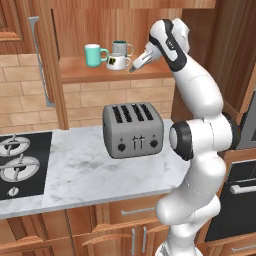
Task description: Pick the mug on the counter and place it in the cabinet with the handle facing the right, like the mugs already inside.
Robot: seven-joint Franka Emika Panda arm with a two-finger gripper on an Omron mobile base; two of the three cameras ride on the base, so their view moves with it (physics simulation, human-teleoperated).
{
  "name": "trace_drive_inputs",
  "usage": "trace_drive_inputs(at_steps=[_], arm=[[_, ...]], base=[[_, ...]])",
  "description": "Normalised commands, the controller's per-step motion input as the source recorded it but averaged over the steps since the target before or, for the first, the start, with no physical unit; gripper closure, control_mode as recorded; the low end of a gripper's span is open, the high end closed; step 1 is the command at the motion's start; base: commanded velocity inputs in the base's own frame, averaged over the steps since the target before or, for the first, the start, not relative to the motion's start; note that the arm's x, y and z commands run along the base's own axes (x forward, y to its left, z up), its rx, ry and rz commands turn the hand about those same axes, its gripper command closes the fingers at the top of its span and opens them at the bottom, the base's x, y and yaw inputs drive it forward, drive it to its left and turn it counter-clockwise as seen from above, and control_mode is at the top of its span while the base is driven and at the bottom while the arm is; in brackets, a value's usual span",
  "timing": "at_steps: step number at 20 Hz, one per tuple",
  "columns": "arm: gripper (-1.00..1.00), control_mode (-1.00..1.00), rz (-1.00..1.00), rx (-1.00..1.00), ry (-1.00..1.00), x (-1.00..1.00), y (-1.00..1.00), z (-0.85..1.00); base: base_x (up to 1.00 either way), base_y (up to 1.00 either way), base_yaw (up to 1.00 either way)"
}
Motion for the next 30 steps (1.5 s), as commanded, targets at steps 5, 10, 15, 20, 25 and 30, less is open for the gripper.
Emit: trace_drive_inputs(at_steps=[5,10,15,20,25,30], arm=[[-1.00,-1.00,0.00,0.00,-0.01,-0.36,0.00,-0.19],[-1.00,-1.00,0.00,0.00,-0.01,-0.45,0.00,-0.28],[-1.00,-1.00,0.00,0.00,-0.02,-0.48,0.00,-0.35],[-1.00,-1.00,0.00,0.00,-0.01,-0.47,0.00,-0.45],[-1.00,-1.00,0.00,0.00,0.00,-0.52,0.00,-0.59],[-1.00,-1.00,0.00,0.00,0.00,-0.52,0.00,-0.59]], base=[[0.00,0.00,0.00],[0.00,0.00,0.00],[0.00,0.00,0.00],[0.00,0.00,0.00],[0.00,0.00,0.00],[0.00,0.00,0.00]])
